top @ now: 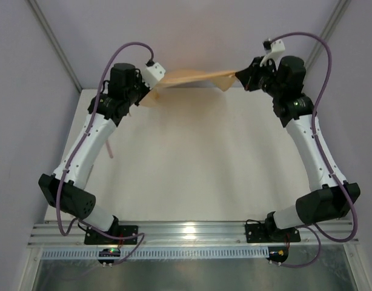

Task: Fold the napkin into a case and place the utensils inside
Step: Flatten out the crumpled napkin at the center of the board.

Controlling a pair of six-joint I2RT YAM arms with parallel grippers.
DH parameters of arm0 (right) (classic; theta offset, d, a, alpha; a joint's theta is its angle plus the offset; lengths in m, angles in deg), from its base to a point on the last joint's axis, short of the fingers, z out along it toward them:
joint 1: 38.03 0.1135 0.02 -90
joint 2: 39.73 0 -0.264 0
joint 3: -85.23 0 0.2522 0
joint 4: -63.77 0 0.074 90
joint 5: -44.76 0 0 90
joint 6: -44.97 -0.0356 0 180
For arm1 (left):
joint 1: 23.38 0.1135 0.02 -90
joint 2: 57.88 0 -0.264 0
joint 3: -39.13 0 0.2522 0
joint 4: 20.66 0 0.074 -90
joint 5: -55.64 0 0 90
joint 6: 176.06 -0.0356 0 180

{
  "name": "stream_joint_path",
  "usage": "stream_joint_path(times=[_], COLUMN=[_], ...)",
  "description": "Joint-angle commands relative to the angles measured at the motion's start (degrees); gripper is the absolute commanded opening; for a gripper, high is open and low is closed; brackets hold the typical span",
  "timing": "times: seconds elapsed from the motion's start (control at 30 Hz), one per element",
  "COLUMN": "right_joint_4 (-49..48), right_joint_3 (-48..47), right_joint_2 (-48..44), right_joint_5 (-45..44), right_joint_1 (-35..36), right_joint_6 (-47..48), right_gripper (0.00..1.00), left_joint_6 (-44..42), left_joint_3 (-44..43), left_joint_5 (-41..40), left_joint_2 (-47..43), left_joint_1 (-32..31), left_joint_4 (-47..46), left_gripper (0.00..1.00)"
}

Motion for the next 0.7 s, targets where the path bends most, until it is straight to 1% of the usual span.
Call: stream_joint_path(times=[0.0,0.03,0.07,0.1,0.13,0.17,0.2,0.23,0.33,0.5,0.57,0.6,0.67], right_joint_4=[-2.9,-2.7,-2.6,-2.3,-2.3,-2.4,-2.3,-2.1,-1.2,-2.5,-2.4,-2.2,-1.8], right_joint_3=[14.6,20.4,23.3,25.6,30.5,32.7,34.6,37.9,43.3,50.7,53.8,54.7,57.2], right_joint_2=[-1.5,-2.7,-2.9,-3.0,-3.0,-2.9,-2.8,-2.5,-1.9,-4.1,-5.2,-6.5,-8.2], right_joint_5=[-7.8,-8.8,-9.0,-8.8,-8.8,-8.9,-9.5,-9.9,-12.6,-14.0,-15.5,-16.1,-16.8], right_joint_1=[-1.0,-0.9,-0.7,-0.5,-0.2,0.5,1.1,1.6,3.6,5.4,5.9,6.1,6.2], right_joint_6=[1.1,0.4,-0.7,-1.0,-1.3,-1.6,-1.7,-1.9,-3.4,-8.3,-8.9,-9.3,-10.3], right_gripper=[0.03,0.03,0.03,0.03,0.03,0.03,0.03,0.03,0.03,0.03,0.03,0.03,0.03], left_joint_6=[-3.5,-4.1,-5.4,-6.0,-6.7,-7.5,-8.9,-9.5,-10.0,-9.9,-9.7,-9.7,-10.0], left_joint_3=[13.5,16.2,18.8,23.7,26.1,28.3,32.4,34.3,40.0,44.4,45.3,45.6,46.4], left_joint_5=[-0.1,0.4,1.1,1.7,2.6,2.7,2.6,2.0,2.6,6.1,7.7,10.1,11.5], left_joint_2=[-0.7,-1.0,-1.2,-1.3,-1.2,-1.1,-0.8,-0.2,0.5,0.4,-0.1,-0.4,-0.8], left_joint_1=[1.4,1.2,0.8,0.6,0.3,-0.4,-0.9,-1.5,-3.4,-4.4,-4.5,-4.5,-5.3], left_joint_4=[-0.5,-0.6,-1.1,-1.2,-1.1,-1.1,-1.2,-1.4,-1.6,0.5,3.1,4.1,7.9], left_gripper=[0.0,0.0,0.0,0.01,0.02,0.03,0.04,0.04,0.03,0.04,0.07,0.09,0.11])
